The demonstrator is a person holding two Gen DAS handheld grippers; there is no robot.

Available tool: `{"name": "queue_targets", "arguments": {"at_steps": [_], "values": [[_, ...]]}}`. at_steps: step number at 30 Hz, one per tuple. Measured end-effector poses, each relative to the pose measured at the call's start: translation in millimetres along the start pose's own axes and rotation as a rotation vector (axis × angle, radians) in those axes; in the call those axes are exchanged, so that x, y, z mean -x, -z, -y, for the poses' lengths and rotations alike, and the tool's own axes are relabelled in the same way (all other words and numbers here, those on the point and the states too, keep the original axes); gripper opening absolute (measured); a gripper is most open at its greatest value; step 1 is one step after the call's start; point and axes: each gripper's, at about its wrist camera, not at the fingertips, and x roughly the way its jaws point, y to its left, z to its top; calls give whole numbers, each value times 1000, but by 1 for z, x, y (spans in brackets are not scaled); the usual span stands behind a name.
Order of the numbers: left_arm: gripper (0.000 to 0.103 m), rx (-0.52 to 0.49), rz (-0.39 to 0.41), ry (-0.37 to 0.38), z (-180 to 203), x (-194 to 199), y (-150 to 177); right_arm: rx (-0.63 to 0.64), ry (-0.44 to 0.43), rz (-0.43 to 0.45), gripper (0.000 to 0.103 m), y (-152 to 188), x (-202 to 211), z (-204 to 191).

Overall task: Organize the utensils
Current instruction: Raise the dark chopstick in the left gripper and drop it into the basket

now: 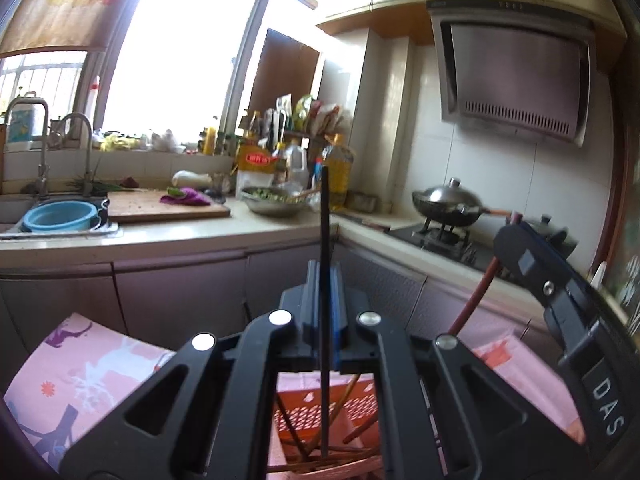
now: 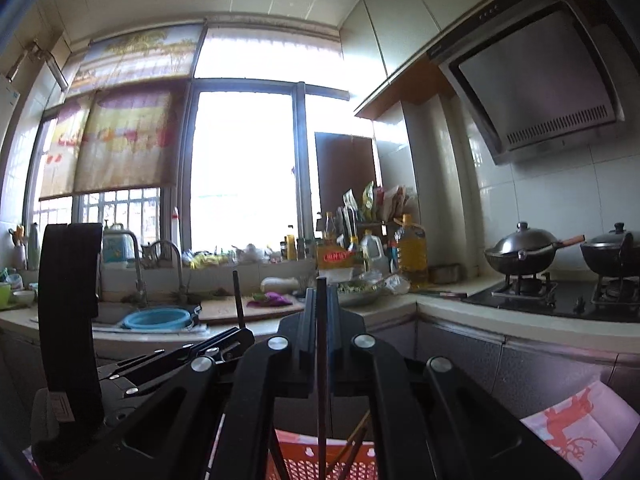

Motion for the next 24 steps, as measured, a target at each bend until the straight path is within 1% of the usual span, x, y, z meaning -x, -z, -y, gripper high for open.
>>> {"name": "queue_targets", "arguments": {"at_steps": [3, 6, 9, 12, 14, 15, 16, 18, 20, 21, 22, 24], "values": [[4, 19, -35, 10, -4, -5, 26, 3, 6, -47, 0, 23, -7, 5], [4, 39, -68, 6, -6, -2, 42, -2, 1, -89, 0, 43, -1, 6], [4, 43, -108, -27, -3, 4, 60, -1, -18, -128, 0, 58, 11, 2], [5, 25, -163, -62, 6, 13, 81, -5, -43, -173, 0, 71, 26, -2], [7, 42, -189, -67, 7, 20, 91, -24, -53, -201, 0, 77, 35, -1], [12, 52, -196, -74, 7, 26, 95, -33, -60, -222, 0, 78, 41, -2], [19, 60, -196, -83, 6, 30, 97, -38, -65, -231, 0, 77, 47, -3], [27, 84, -176, -100, 4, 45, 99, -51, -80, -228, 0, 72, 63, -6], [28, 108, -140, -102, 2, 66, 97, -61, -89, -202, 0, 64, 85, -10], [28, 111, -126, -99, 1, 76, 95, -68, -92, -187, 2, 60, 95, -11], [29, 111, -109, -92, 1, 88, 94, -80, -94, -163, 9, 57, 109, -13], [30, 99, -88, -85, 1, 109, 94, -96, -88, -131, 10, 54, 133, -15]]}}
